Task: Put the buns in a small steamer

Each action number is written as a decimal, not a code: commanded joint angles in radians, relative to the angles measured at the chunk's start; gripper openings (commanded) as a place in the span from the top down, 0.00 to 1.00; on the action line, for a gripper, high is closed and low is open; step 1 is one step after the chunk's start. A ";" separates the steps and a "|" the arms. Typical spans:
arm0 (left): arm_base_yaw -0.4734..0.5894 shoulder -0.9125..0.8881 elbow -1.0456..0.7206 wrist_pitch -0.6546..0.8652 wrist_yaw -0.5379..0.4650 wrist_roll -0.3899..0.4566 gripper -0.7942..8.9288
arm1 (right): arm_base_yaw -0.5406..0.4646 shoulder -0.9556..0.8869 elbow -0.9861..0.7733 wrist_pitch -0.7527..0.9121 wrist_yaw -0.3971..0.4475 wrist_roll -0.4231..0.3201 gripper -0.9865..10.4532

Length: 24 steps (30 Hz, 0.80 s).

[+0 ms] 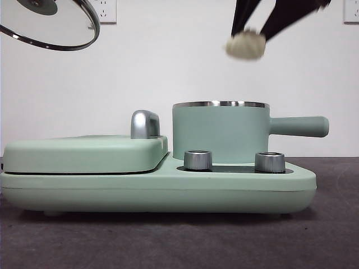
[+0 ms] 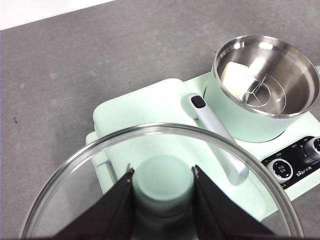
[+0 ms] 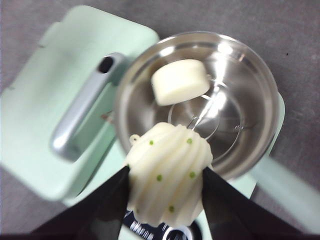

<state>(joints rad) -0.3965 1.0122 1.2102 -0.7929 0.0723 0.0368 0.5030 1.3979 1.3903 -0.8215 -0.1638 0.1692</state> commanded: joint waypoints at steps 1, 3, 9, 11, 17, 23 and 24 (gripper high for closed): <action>-0.002 0.001 0.015 0.023 -0.002 0.004 0.91 | -0.016 0.082 0.035 0.049 -0.028 -0.040 0.73; -0.002 0.001 0.015 0.023 -0.002 0.004 0.91 | -0.030 0.124 0.040 0.073 -0.031 -0.047 0.73; -0.002 0.001 0.015 0.023 -0.002 0.004 0.91 | -0.043 0.238 0.051 0.102 -0.045 -0.070 0.73; -0.002 0.001 0.015 0.023 -0.002 0.004 0.91 | -0.043 0.267 0.051 0.120 -0.045 -0.076 0.73; -0.002 0.001 0.015 0.023 -0.002 0.004 0.91 | -0.044 0.326 0.051 0.140 -0.044 -0.081 0.73; -0.002 0.001 0.015 0.023 -0.002 0.003 0.91 | -0.043 0.333 0.051 0.145 -0.042 -0.103 0.66; -0.002 0.001 0.015 0.022 -0.002 0.003 0.91 | -0.043 0.333 0.052 0.145 -0.042 -0.103 0.64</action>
<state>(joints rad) -0.3965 1.0122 1.2102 -0.7929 0.0727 0.0368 0.4553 1.7172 1.4178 -0.6834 -0.2066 0.0784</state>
